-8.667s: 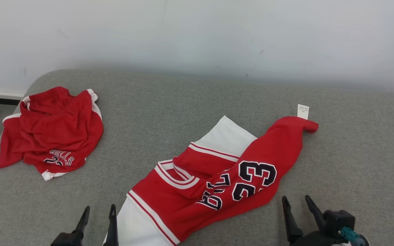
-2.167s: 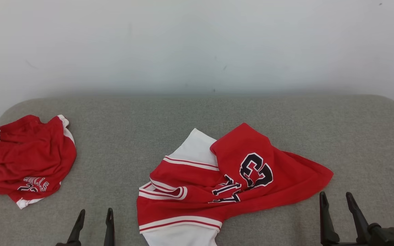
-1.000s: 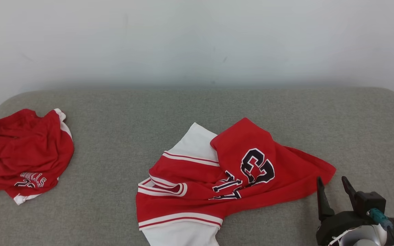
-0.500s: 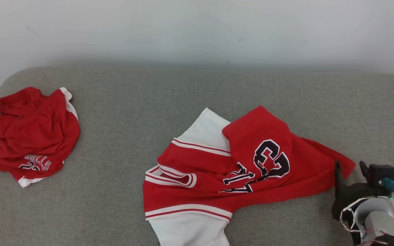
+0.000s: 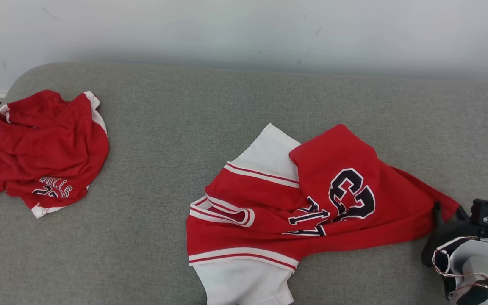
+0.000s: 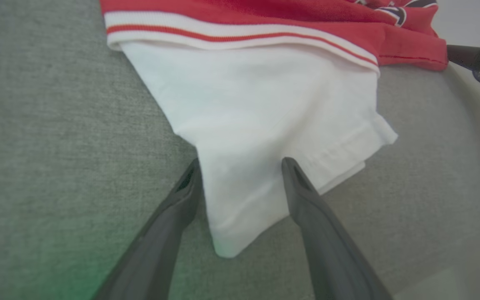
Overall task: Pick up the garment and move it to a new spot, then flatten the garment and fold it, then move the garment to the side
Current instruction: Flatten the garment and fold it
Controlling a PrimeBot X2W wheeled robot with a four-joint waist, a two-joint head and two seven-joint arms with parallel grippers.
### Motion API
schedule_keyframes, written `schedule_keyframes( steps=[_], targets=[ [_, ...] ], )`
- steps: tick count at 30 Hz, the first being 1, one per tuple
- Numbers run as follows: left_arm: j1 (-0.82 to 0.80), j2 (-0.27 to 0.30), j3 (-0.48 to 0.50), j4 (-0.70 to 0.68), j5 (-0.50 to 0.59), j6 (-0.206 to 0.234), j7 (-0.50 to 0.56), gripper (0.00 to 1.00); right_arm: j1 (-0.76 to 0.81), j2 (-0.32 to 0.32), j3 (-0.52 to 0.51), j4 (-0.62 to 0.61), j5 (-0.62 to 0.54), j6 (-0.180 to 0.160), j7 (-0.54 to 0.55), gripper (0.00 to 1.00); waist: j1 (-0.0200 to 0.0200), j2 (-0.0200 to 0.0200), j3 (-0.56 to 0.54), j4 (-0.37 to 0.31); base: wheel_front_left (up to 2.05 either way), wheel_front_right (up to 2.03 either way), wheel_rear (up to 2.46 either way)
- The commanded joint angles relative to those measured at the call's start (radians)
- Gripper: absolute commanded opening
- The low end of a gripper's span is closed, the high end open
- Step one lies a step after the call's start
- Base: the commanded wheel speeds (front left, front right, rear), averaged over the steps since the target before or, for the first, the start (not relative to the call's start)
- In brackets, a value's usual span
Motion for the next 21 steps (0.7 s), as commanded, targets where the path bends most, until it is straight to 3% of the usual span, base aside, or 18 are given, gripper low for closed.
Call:
schedule_keyframes(
  steps=[1,2,3,7,12,17,21],
  targets=[
    [-0.017,0.007,0.001,0.027,-0.009,0.001,0.016,0.6,0.0,0.008,-0.002,0.008,-0.011,0.002,0.004,0.0,0.0,0.0,0.003,0.003,0.0,0.0,0.0],
    [-0.022,0.007,-0.005,0.032,-0.018,-0.001,0.016,0.15,-0.004,0.01,-0.007,0.017,-0.015,0.002,0.004,0.0,0.0,0.0,0.002,0.005,0.0,0.0,0.0],
    [-0.025,0.006,-0.011,0.039,-0.024,-0.003,0.016,0.0,-0.008,0.016,-0.012,0.023,-0.017,0.001,0.003,0.0,0.0,0.0,-0.002,0.006,0.0,0.0,0.0],
    [-0.031,0.001,-0.005,0.023,-0.023,-0.007,0.013,0.0,0.0,0.038,-0.017,0.037,0.001,0.002,0.0,0.0,0.0,0.0,-0.04,0.007,0.0,0.0,0.0],
    [0.01,0.025,0.057,-0.093,-0.034,-0.004,0.007,0.0,-0.002,0.057,0.008,0.008,0.069,0.002,-0.003,0.0,0.0,0.0,-0.095,-0.008,0.0,0.0,0.0],
    [-0.044,0.086,0.09,-0.225,-0.013,-0.005,0.012,0.0,-0.042,0.079,0.083,-0.005,0.174,0.002,-0.004,0.0,0.0,0.0,-0.107,-0.027,0.0,0.0,0.0],
    [-0.195,0.176,0.088,-0.331,0.012,-0.01,0.094,0.0,-0.122,0.102,0.217,-0.036,0.285,0.002,0.026,0.0,0.0,0.0,-0.073,-0.044,0.0,0.0,0.0]
  ],
)
